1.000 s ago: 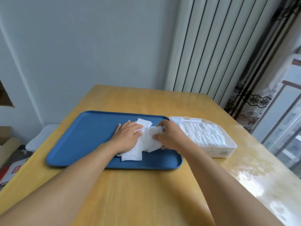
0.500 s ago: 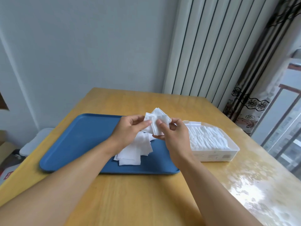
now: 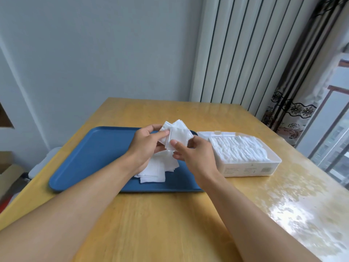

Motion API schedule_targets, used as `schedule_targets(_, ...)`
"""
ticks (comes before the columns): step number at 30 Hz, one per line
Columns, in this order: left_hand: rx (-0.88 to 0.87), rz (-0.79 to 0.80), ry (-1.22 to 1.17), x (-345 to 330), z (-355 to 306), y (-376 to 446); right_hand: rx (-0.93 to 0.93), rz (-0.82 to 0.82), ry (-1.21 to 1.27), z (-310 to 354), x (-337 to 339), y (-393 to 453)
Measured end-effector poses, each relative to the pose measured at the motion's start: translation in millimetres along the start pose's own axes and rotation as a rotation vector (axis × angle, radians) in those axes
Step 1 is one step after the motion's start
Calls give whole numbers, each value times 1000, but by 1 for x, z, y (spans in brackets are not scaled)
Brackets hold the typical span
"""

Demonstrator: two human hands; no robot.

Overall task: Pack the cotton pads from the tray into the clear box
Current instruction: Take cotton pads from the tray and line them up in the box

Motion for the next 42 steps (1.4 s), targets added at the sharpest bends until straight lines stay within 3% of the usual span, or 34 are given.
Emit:
schedule_targets(3, 26, 55, -30, -5, 1, -1, 14, 14, -57, 0, 3, -2)
schedule_targets(11, 31, -34, -43, 1, 5, 2, 39, -12, -60, 3, 8, -4)
schedule_targets(17, 44, -269, -27, 25, 7, 9, 123, -75, -159, 16, 16, -6)
schedule_targets(22, 62, -86, 84, 14, 4, 5, 261, 86, -474, 27, 2, -5)
schedule_targets(26, 81, 51, 78, 2, 4, 2, 253, -4, -560, 23, 10, 0)
schedule_targets(32, 148, 103, -82, -10, 0, -7, 269, -10, -638, 23, 13, 2)
schedule_targets(42, 318, 164, 17, -9, 8, -12, 379, 58, -751, 25, 6, -4)
Point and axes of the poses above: each hand's wrist, its own y-axis towards the middle knuckle, its own x-axis out of the back of the hand, z = x × y, the point moved 5 cm from there along y, towards the middle knuckle, and after that the axes turned 3 degrees about z, right-handed, at the moved point
